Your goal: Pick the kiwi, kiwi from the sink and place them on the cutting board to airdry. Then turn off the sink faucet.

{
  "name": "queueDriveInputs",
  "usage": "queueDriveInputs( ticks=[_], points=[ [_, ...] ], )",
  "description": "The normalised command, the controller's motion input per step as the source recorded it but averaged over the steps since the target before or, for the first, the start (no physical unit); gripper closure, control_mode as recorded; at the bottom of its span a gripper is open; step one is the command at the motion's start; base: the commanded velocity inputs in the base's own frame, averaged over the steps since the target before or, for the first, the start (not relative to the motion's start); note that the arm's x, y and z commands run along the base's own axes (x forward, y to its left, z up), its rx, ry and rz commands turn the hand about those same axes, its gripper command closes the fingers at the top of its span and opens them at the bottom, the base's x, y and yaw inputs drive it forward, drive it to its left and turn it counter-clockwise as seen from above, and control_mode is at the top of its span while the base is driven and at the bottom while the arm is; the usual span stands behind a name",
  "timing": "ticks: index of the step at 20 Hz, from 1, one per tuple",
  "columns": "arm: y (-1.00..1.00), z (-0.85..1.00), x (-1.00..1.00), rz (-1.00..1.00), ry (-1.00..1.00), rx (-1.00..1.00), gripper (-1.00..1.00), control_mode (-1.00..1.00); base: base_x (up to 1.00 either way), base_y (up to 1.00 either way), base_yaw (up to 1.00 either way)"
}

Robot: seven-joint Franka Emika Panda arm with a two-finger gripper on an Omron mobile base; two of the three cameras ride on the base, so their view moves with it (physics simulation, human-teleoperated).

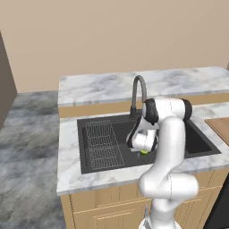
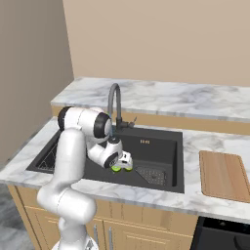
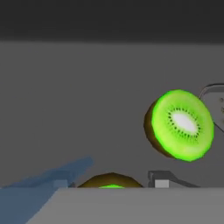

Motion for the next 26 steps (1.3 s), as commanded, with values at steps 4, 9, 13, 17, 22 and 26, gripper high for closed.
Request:
queueDriveInputs(
  ticks=[4,9,13,17,22,26],
  points=[
    [0.0,0.64,-0.03,0.02,-0.07,0.0,1.0,-1.0,0.0,0.0,0.0],
    [-0.11,0.7,-0.05,0.01,-0.04,0.0,1.0,-1.0,0.0,0.0,0.0],
    [-0.21,0.7,-0.08,0.0,0.0,0.0,1.0,-1.0,0.0,0.0,0.0],
    [-0.32,0.7,-0.26,0.0,0.0,0.01,1.0,-1.0,0.0,0.0,0.0],
    [-0.32,0.86,-0.24,0.0,0.0,0.01,1.0,-1.0,0.0,0.0,0.0],
    [-0.29,0.97,-0.16,0.0,0.02,0.01,1.0,-1.0,0.0,0.0,0.0]
  ],
)
